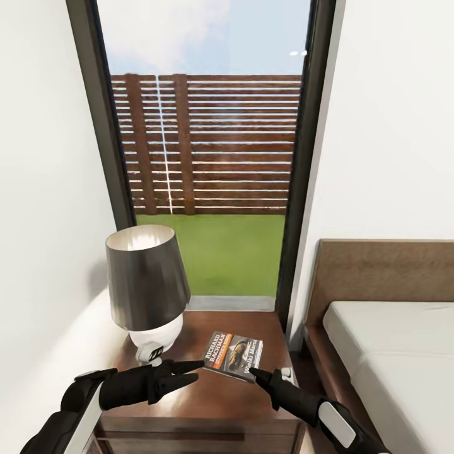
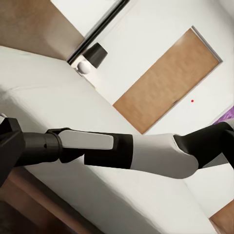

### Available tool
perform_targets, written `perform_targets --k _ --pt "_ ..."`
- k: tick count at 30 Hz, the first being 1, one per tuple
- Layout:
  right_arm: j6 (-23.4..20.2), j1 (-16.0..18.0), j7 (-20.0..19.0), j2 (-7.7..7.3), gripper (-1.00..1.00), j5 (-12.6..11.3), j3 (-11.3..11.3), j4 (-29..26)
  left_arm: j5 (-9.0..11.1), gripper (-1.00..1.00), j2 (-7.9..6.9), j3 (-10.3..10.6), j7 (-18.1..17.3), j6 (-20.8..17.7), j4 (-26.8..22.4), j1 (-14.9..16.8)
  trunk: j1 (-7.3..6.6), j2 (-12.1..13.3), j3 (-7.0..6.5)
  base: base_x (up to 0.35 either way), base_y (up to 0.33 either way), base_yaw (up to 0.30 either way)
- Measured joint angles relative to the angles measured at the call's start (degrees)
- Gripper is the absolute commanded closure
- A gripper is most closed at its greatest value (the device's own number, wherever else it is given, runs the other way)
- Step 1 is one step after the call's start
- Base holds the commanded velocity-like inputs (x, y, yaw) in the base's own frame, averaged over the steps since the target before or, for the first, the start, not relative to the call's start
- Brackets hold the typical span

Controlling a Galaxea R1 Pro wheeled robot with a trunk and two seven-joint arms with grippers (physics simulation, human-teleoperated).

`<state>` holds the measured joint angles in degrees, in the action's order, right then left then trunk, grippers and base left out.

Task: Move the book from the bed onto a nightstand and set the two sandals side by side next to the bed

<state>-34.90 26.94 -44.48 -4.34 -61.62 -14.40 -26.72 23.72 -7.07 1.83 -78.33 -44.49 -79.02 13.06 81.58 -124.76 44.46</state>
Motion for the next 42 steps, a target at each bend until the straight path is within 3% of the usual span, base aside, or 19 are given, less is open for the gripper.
perform_targets --k 19,42 --pt "0.0 0.0 0.0 0.0 1.0 0.0 0.0 0.0 0.0 -1.0 0.0 -0.1 0.0 0.0 0.0 0.0 0.0 0.0 0.0 0.125 0.0 0.0" --pt "0.1 0.0 0.0 -0.02 1.0 0.1 0.0 0.0 0.0 -1.0 0.0 -0.1 0.0 -0.1 0.0 0.0 5.05 -9.2 4.13 0.0 0.0 0.0"
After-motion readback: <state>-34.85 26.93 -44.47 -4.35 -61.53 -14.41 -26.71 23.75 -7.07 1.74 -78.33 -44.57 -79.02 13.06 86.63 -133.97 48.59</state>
